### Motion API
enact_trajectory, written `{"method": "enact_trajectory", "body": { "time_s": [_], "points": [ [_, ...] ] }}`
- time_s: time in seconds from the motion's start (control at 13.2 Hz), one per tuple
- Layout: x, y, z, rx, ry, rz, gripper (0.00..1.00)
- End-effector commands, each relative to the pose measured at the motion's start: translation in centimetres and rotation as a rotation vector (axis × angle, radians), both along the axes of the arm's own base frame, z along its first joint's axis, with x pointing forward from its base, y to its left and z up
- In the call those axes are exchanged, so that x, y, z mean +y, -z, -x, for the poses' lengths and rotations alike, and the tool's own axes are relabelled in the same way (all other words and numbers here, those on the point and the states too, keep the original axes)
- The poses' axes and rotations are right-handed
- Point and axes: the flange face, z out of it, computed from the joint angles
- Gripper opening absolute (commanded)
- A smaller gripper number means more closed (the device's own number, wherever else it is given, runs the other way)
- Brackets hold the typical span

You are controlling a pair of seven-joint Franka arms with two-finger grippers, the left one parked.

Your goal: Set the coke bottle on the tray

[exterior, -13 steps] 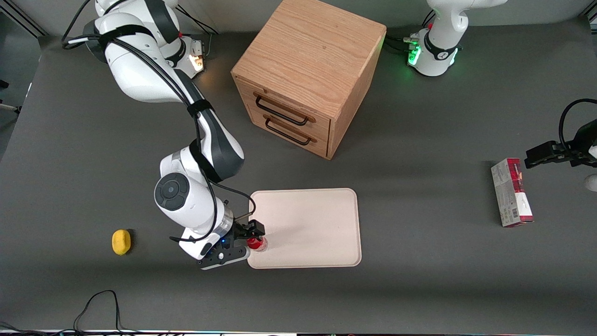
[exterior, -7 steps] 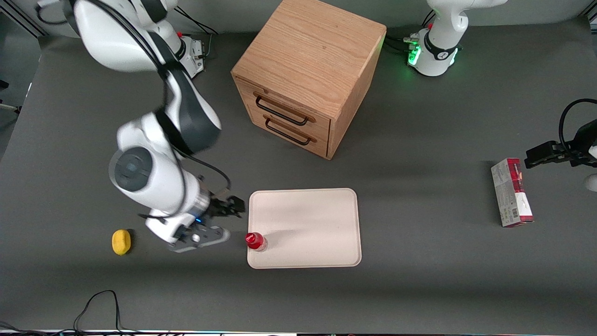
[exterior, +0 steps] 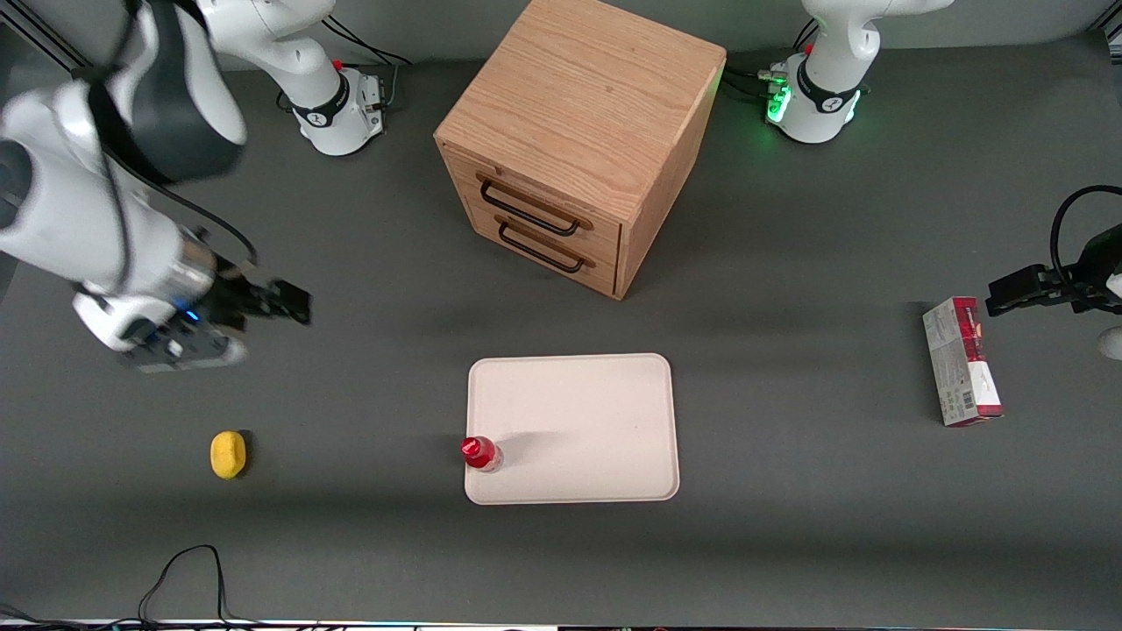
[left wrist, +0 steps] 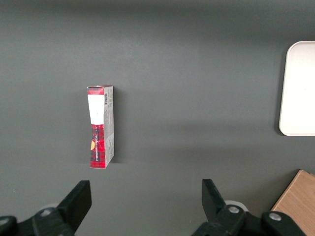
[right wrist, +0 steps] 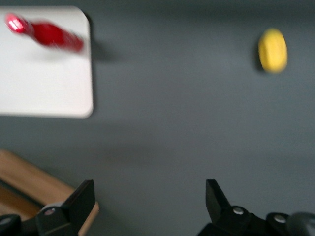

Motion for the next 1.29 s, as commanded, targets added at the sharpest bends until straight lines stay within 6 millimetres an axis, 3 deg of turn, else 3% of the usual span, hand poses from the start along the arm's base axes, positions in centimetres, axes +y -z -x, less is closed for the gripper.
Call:
{"method": "enact_trajectory", "body": {
  "time_s": [0.0,0.15,0.68,0.84,1.06,1.22],
  "points": [
    [-1.7,-0.8,2.5,0.052,-0.005,-0.006,1.00],
    [-3.1,-1.9,2.4,0.031,0.019,-0.011,1.00],
    [-3.8,-2.4,2.2,0.016,-0.004,-0.013,1.00],
    [-5.5,-2.6,2.2,0.014,0.020,-0.014,1.00],
    [-4.9,-3.0,2.5,0.028,0.003,-0.012,1.00],
    [-5.7,-3.1,2.2,0.027,0.023,-0.018,1.00]
  ]
}}
